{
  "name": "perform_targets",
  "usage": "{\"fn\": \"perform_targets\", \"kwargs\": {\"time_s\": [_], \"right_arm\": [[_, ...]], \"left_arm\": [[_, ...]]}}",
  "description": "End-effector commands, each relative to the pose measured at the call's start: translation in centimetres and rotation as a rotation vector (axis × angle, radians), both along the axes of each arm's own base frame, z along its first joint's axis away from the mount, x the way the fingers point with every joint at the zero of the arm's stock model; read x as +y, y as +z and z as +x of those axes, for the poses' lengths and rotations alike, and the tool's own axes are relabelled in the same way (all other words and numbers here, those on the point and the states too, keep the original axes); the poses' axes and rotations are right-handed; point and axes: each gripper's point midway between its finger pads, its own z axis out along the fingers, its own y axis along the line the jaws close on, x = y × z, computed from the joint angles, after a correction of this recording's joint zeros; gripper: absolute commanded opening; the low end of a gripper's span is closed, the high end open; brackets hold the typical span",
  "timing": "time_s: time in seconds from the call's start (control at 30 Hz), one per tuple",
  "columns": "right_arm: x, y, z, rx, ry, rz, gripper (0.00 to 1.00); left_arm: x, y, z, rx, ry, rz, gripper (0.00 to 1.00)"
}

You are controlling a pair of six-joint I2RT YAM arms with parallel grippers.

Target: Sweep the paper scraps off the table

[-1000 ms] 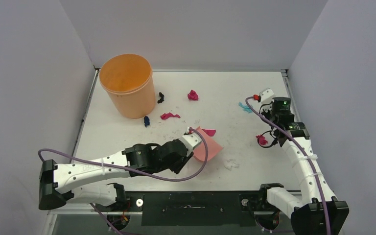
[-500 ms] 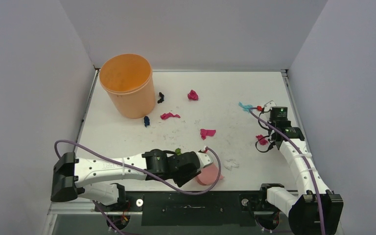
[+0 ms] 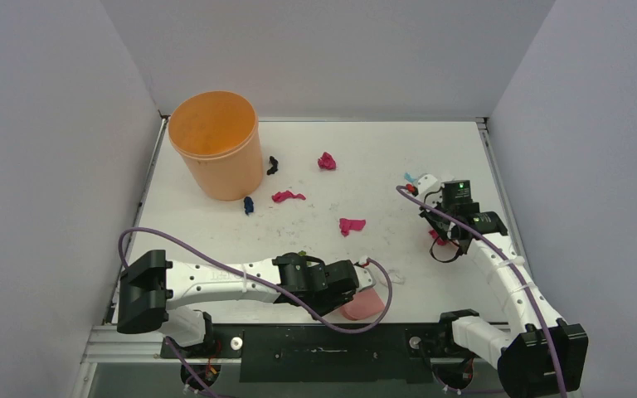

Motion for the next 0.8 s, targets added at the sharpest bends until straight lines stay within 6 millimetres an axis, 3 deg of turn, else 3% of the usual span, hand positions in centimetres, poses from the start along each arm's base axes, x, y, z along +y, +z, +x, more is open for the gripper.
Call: {"fn": "perform_targets", "kwargs": {"time_s": [0.0, 0.47, 0.77], "right_arm": [[5.1, 1.4, -0.8, -0.012, 0.183, 0.096, 0.05], [9.3, 2.0, -4.6, 0.186, 0.463, 0.201, 0.05], [11.7, 3.0, -5.5, 0.311, 0.531, 0.322, 0.05]], "left_arm": [[-3.1, 1.7, 0.0, 0.012, -0.023, -0.096, 0.0], [-7.5, 0.8, 1.5, 0.014, 0.03, -0.163, 0.0], [-10.6, 0.9, 3.9, -0.042, 0.127, -0.256, 0.0]]}}
